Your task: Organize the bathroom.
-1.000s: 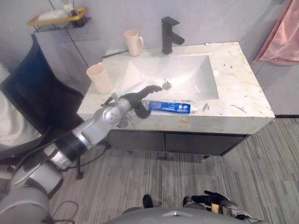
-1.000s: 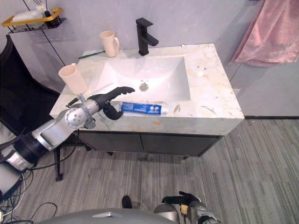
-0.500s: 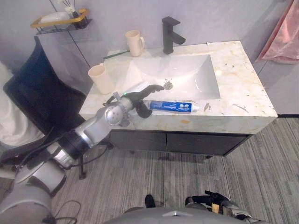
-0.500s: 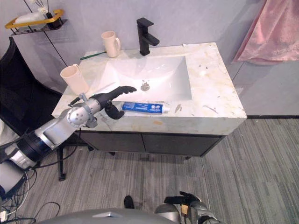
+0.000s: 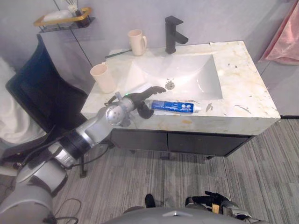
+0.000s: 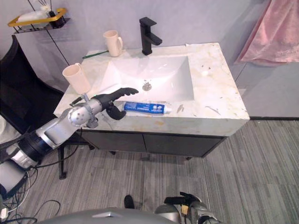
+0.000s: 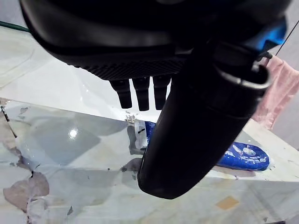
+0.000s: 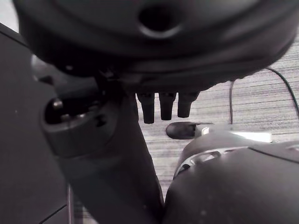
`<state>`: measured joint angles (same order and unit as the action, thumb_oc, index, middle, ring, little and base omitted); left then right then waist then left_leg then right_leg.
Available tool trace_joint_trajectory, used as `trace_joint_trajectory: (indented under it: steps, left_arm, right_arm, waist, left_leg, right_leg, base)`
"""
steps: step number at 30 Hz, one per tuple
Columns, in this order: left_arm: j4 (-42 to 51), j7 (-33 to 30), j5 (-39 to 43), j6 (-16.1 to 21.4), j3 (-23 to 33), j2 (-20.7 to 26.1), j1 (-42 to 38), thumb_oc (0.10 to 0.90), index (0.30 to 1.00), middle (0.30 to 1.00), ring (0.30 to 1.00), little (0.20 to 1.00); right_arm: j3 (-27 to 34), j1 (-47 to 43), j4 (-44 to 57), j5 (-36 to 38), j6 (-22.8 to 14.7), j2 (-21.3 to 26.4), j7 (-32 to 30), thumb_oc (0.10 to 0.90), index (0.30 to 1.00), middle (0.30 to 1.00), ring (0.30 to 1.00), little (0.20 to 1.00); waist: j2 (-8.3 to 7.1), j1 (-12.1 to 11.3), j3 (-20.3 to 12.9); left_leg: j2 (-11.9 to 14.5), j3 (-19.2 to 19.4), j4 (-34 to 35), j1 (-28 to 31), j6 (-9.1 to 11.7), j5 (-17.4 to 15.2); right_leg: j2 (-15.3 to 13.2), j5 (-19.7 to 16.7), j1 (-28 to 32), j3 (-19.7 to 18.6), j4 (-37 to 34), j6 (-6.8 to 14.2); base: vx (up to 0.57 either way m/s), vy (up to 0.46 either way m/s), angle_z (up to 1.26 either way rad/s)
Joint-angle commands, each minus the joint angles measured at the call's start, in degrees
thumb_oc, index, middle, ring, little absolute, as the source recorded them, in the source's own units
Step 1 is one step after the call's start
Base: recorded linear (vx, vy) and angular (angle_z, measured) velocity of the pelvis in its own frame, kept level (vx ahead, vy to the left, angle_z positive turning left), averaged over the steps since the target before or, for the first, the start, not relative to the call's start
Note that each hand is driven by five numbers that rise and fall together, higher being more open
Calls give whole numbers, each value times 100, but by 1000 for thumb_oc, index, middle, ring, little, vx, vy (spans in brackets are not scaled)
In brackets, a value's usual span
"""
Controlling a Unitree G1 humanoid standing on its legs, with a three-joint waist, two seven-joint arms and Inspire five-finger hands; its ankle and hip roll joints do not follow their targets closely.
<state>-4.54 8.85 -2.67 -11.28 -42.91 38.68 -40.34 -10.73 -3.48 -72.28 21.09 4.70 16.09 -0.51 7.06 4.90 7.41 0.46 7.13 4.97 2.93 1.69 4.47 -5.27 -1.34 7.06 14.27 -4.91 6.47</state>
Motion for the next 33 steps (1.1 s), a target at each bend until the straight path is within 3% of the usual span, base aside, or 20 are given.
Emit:
trace_joint_trajectory:
  steps: [1,15,24,25,26,28,29,30,31,32,33]
  left_arm:
    - [-207,71,135,298,-99,-582,-626,800,900,900,900,900]
    - [-62,-129,158,460,-6,-598,-570,800,900,900,900,900]
    - [76,149,323,590,-92,-625,-592,800,900,900,900,900]
    - [89,177,305,591,-102,-649,-591,761,841,841,841,841]
    - [103,224,310,599,-150,-677,-607,662,693,693,693,693]
    - [120,237,323,586,-175,-691,-613,616,625,625,625,625]
    - [120,237,323,586,-175,-691,-613,616,625,625,625,625]
    - [180,260,273,505,-193,-733,-609,569,554,554,554,554]
    - [180,260,273,505,-193,-733,-609,569,554,554,554,554]
    - [197,254,176,495,-220,-751,-604,522,484,484,484,484]
    - [197,254,175,495,-220,-751,-604,507,460,460,460,460]
  right_arm:
    - [-77,-108,-134,10,72,111,-28,800,900,900,900,900]
    - [-99,-58,-186,64,66,28,-45,800,900,900,900,900]
    - [-106,-90,-170,131,51,27,-42,800,900,900,900,900]
    - [-100,-97,-182,122,52,23,-42,800,900,900,900,900]
    - [-118,-110,-189,151,55,13,-56,800,900,900,900,900]
    - [-118,-111,-188,156,54,9,-62,800,900,900,900,900]
    - [-118,-111,-188,156,54,9,-62,800,900,900,900,900]
    - [-115,-111,-174,176,69,0,-75,800,900,900,900,900]
    - [-115,-111,-174,176,69,0,-75,800,900,900,900,900]
    - [-102,-114,-202,175,60,0,-62,800,900,900,900,900]
    - [-101,-114,-203,175,60,0,-62,800,900,900,900,900]
  waist:
    - [-261,233,13]
    - [-279,231,-23]
    - [-279,238,-18]
    - [-277,242,-23]
    - [-271,249,-27]
    - [-269,257,-28]
    - [-269,257,-28]
    - [-265,267,-28]
    - [-265,267,-28]
    - [-261,276,-24]
    - [-261,276,-24]
  left_leg:
    - [-298,646,-825,99,27,-1057]
    - [-313,620,-729,165,-1,-1058]
    - [-318,619,-728,168,-11,-1064]
    - [-320,622,-726,173,-11,-1065]
    - [-316,627,-722,178,-11,-1066]
    - [-316,630,-721,178,-10,-1065]
    - [-316,630,-721,178,-10,-1065]
    - [-311,642,-726,179,-11,-1074]
    - [-311,642,-726,179,-11,-1074]
    - [-310,649,-735,179,-10,-1074]
    - [-310,649,-734,180,-10,-1074]
  right_leg:
    - [216,355,-128,95,59,69]
    - [253,339,-125,11,30,85]
    - [260,339,-126,-8,30,82]
    - [264,340,-125,-11,30,80]
    - [261,337,-130,-22,27,84]
    - [261,336,-134,-28,26,85]
    - [261,336,-134,-28,26,85]
    - [260,336,-136,-31,23,90]
    - [260,336,-136,-31,23,90]
    - [257,331,-134,-33,25,94]
    - [257,331,-134,-33,25,94]
  base:
    - [-8,-13,4]
    - [0,-2,1]
    - [0,0,0]
    - [0,0,0]
    - [0,0,0]
    - [0,0,0]
    - [0,0,0]
    - [0,0,0]
    - [0,0,0]
    - [0,0,0]
    - [0,0,0]
